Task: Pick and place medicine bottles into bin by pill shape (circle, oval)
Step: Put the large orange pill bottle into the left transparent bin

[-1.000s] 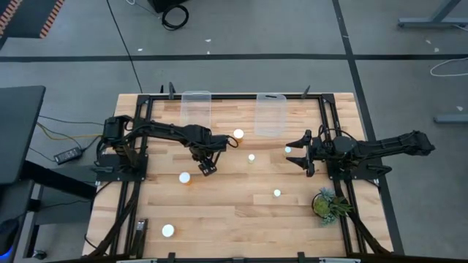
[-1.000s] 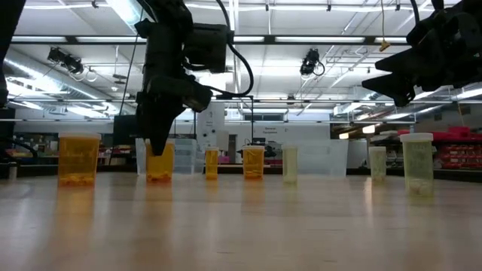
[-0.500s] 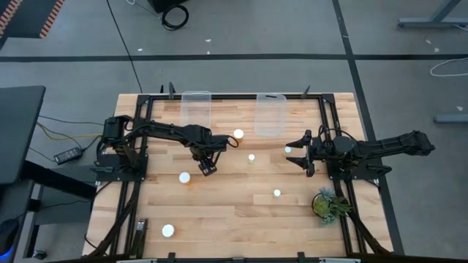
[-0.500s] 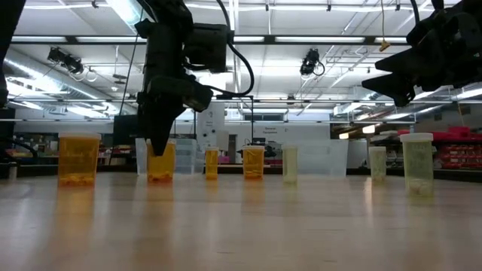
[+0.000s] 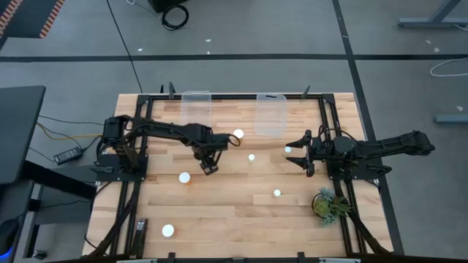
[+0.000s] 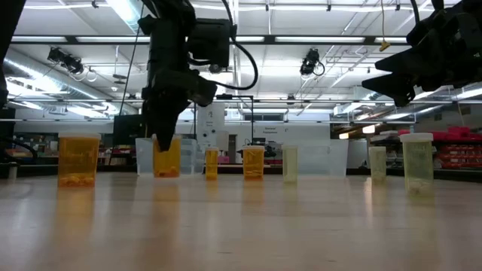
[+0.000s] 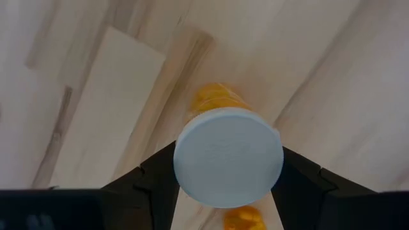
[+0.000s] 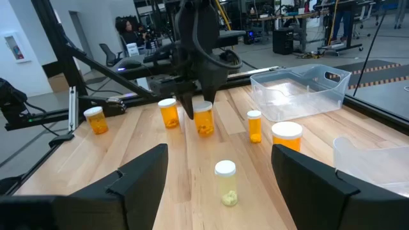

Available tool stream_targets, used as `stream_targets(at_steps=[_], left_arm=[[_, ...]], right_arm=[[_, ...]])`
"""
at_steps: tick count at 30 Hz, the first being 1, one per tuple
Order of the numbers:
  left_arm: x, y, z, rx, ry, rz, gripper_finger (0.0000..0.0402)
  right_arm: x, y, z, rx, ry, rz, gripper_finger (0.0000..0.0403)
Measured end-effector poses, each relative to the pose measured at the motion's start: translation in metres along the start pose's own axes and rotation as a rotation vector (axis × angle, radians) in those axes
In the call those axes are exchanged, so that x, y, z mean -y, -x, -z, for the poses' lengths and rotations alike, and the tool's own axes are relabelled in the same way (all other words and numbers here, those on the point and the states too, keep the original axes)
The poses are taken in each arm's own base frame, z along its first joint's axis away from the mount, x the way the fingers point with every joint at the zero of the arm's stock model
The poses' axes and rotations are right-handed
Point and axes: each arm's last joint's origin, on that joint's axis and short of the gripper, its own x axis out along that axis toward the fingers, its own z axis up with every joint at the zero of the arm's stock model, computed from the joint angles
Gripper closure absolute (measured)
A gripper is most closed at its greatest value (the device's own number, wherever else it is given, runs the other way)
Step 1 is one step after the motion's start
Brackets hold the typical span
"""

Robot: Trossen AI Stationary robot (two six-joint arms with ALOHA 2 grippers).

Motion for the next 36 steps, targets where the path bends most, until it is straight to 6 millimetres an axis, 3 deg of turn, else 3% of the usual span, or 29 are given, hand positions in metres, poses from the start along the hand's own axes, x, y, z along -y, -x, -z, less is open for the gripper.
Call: stream_targets(at_steps=[18, 26, 36], left_arm=[[0.007, 0.048, -0.018, 0.055, -0.021, 0.023, 0.0192], [-0.006, 0.065, -0.026, 0.065, 0.005, 0.021, 0.0192], [-0.027, 0.066, -0.032, 0.057, 0.029, 0.010, 0.0191]], right_arm=[[0.000, 0.000, 0.000, 0.000, 0.000, 0.001, 0.0118], [0.000, 0.000, 0.000, 0.000, 0.000, 0.001, 0.0118], [0.000, 0.000, 0.000, 0.000, 0.000, 0.000, 0.0118]])
